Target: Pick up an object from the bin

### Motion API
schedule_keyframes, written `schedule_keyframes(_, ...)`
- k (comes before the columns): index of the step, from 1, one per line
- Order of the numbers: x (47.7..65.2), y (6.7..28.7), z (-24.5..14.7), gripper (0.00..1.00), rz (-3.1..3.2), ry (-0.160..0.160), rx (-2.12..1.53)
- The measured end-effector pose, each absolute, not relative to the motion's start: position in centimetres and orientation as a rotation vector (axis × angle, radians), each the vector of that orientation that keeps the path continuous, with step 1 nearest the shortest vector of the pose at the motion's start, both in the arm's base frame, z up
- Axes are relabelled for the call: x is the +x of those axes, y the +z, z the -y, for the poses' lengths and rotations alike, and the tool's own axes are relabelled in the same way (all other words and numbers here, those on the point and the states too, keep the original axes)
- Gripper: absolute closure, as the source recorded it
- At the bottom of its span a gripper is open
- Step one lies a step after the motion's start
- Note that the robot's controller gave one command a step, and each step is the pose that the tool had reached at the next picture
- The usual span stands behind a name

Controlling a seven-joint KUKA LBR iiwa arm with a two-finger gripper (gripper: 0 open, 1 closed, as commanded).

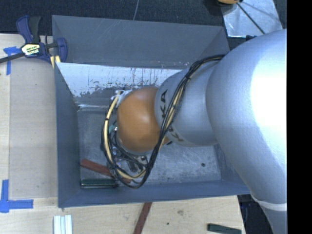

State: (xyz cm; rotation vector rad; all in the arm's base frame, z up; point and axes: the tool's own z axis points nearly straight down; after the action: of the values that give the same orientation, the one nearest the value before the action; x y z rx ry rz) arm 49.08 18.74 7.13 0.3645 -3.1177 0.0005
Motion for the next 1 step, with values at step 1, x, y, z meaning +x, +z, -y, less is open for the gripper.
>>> schedule_keyframes(1, 49.27, 7.16, -18.76, 0.0, 3.125, -0.002, 0.364)
